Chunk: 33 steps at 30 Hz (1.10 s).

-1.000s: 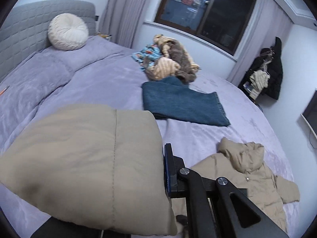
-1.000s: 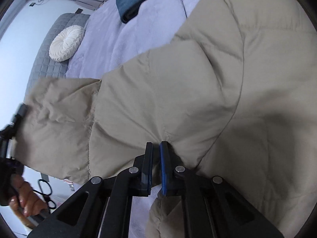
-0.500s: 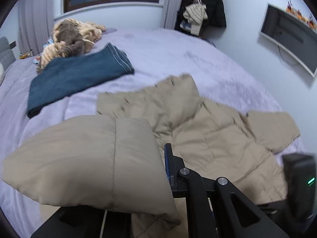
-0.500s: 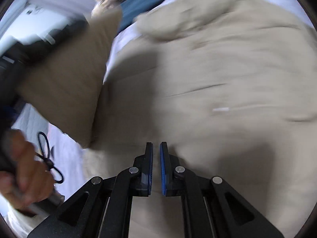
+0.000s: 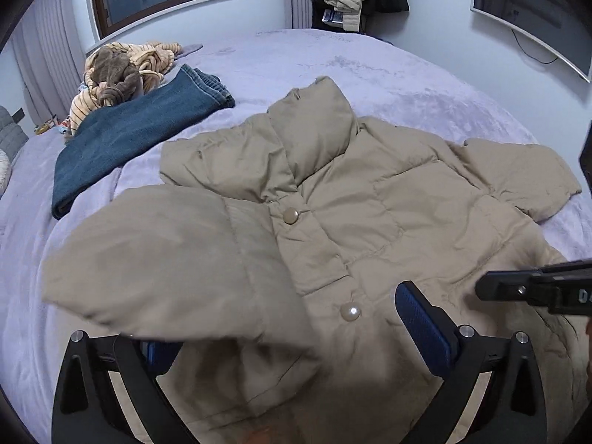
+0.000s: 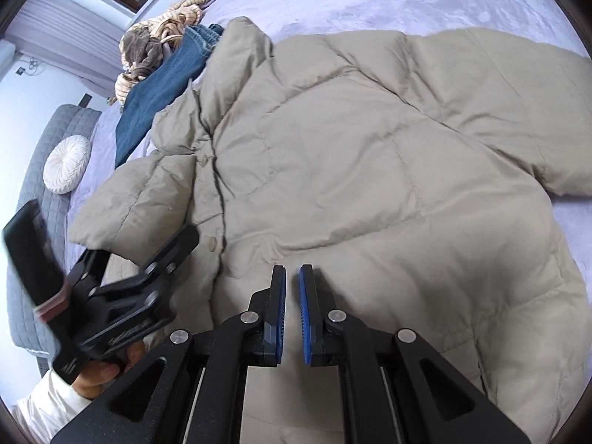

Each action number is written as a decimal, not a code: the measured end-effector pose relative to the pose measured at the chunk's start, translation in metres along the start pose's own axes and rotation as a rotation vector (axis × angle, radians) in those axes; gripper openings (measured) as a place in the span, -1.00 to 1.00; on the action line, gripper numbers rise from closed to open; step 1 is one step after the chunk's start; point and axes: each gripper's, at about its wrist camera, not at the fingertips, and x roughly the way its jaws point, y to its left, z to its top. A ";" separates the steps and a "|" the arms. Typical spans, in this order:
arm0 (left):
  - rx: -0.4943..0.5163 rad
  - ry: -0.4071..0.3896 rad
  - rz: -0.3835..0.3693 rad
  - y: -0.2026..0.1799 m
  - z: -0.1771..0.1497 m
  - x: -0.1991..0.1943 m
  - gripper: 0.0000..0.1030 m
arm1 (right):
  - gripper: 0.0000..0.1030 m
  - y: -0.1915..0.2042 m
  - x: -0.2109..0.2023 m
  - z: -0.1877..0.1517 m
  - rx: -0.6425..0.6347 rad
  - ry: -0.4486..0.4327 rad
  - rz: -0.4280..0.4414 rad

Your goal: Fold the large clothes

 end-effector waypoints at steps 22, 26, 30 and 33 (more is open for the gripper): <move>-0.598 0.154 0.093 0.223 -0.092 0.026 0.30 | 0.51 0.164 0.077 -0.020 -0.788 -0.233 -0.482; -0.555 0.156 0.118 0.219 -0.091 0.029 0.30 | 0.51 0.073 0.038 0.028 -0.251 -0.242 -0.349; -0.519 0.162 0.170 0.216 -0.077 0.017 0.30 | 0.51 -0.002 0.007 0.034 0.085 -0.219 -0.208; -0.499 0.059 0.170 0.217 -0.059 -0.014 0.30 | 0.37 -0.008 -0.021 0.029 0.085 -0.271 -0.148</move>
